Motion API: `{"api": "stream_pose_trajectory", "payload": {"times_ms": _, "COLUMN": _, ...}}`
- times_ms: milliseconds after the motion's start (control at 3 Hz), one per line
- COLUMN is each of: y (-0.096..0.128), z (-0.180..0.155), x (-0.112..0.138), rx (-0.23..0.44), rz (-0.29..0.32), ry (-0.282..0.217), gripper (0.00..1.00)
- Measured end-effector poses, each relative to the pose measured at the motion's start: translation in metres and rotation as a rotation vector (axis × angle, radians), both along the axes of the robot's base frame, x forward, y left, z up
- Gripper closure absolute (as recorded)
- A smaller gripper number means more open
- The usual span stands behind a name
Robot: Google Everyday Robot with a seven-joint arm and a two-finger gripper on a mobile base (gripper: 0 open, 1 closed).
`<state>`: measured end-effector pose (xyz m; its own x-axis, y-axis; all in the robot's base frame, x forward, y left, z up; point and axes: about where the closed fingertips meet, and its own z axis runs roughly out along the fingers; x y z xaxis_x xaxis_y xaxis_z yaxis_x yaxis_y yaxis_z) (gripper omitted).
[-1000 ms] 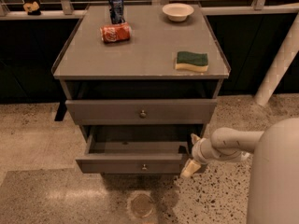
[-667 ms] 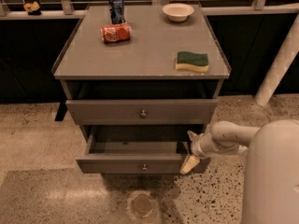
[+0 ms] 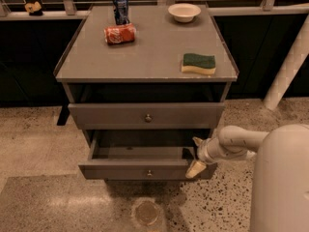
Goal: Open middle drawer
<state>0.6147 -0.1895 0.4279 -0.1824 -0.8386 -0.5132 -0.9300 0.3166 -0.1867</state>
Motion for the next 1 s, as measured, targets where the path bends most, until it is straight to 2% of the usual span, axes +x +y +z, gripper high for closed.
{"api": "stream_pose_trajectory", "payload": {"times_ms": 333, "y": 0.0000, "z": 0.0000, "x": 0.0000, "rx": 0.000, "rz": 0.000, "ry": 0.000, "gripper": 0.25}}
{"api": "stream_pose_trajectory", "payload": {"times_ms": 667, "y": 0.0001, "z": 0.0000, "x": 0.0000, "rx": 0.000, "rz": 0.000, "ry": 0.000, "gripper": 0.23}}
{"api": "stream_pose_trajectory", "payload": {"times_ms": 1000, "y": 0.0001, "z": -0.0001, "x": 0.0000, "rx": 0.000, "rz": 0.000, "ry": 0.000, "gripper": 0.01}}
